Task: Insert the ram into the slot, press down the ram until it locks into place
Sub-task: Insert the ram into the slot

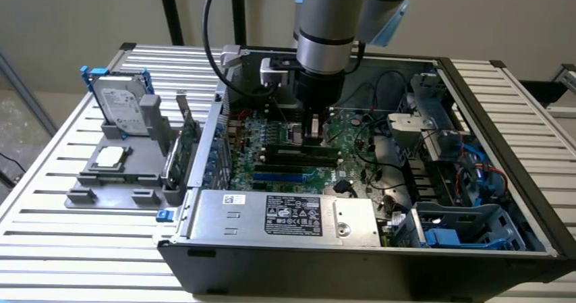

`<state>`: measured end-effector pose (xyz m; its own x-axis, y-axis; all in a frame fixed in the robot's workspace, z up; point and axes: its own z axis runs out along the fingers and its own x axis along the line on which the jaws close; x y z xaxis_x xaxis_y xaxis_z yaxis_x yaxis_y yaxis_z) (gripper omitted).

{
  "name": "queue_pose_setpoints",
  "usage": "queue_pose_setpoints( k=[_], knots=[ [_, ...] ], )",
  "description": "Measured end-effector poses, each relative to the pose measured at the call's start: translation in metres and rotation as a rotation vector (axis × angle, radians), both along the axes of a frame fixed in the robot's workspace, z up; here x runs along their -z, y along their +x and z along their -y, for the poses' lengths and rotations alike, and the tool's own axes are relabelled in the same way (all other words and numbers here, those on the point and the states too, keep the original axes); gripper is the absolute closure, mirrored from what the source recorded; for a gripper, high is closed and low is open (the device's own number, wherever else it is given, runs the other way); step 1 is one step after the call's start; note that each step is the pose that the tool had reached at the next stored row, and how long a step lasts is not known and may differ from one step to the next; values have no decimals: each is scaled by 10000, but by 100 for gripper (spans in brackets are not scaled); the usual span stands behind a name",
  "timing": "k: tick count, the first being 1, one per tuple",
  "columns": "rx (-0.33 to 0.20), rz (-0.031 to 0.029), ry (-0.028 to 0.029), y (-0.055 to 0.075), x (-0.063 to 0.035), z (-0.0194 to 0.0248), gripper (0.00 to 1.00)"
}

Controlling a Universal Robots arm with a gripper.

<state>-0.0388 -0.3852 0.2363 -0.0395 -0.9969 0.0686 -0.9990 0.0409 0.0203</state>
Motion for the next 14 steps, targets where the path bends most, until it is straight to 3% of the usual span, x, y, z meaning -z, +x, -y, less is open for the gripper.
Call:
queue_pose_setpoints(
  k=[14],
  knots=[
    [-14,0,-4,-2,43,-1,87]
  ],
)
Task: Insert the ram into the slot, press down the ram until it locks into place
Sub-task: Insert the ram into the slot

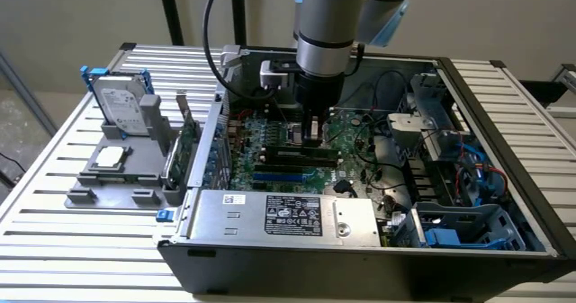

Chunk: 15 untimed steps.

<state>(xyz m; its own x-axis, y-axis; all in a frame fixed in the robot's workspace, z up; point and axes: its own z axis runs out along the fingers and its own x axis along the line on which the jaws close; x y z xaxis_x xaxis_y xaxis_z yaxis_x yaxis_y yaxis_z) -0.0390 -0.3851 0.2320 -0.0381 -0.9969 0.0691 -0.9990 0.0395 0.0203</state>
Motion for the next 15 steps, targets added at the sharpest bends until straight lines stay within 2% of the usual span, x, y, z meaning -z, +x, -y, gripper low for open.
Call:
queue_pose_setpoints(
  k=[15],
  knots=[
    [-67,0,-3,0,7,10,87]
  ],
)
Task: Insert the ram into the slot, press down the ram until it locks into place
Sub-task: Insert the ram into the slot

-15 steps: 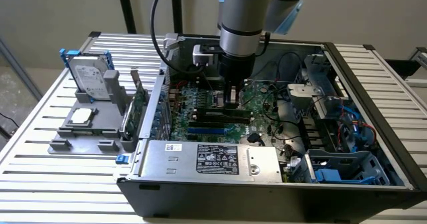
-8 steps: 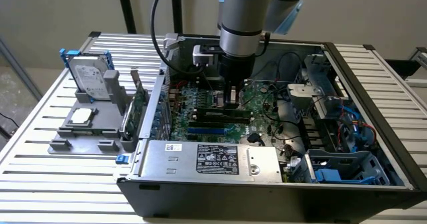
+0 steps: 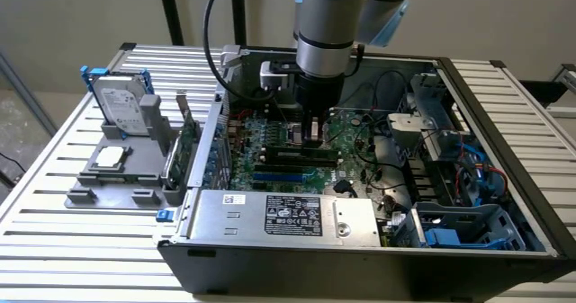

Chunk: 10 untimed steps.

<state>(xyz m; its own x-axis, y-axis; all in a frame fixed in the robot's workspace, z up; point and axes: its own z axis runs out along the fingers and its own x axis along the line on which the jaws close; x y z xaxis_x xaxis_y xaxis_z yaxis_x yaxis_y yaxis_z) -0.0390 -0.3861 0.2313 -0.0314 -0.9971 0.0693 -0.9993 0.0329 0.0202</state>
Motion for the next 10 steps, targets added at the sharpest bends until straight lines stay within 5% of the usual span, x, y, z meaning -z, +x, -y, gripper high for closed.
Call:
queue_pose_setpoints(
  k=[10],
  knots=[
    [-10,1,1,0,11,5,87]
  ],
)
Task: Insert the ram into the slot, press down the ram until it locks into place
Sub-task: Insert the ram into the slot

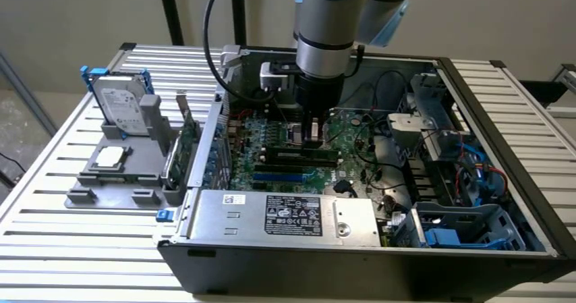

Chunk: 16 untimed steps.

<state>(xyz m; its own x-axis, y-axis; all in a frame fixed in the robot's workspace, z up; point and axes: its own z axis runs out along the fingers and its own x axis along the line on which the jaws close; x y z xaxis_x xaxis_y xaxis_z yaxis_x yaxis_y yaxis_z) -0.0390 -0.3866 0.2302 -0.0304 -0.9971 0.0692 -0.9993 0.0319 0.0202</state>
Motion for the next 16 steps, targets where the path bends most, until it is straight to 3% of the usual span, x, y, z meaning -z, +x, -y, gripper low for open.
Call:
queue_pose_setpoints(
  k=[16],
  knots=[
    [0,-1,-1,0,22,-8,87]
  ],
)
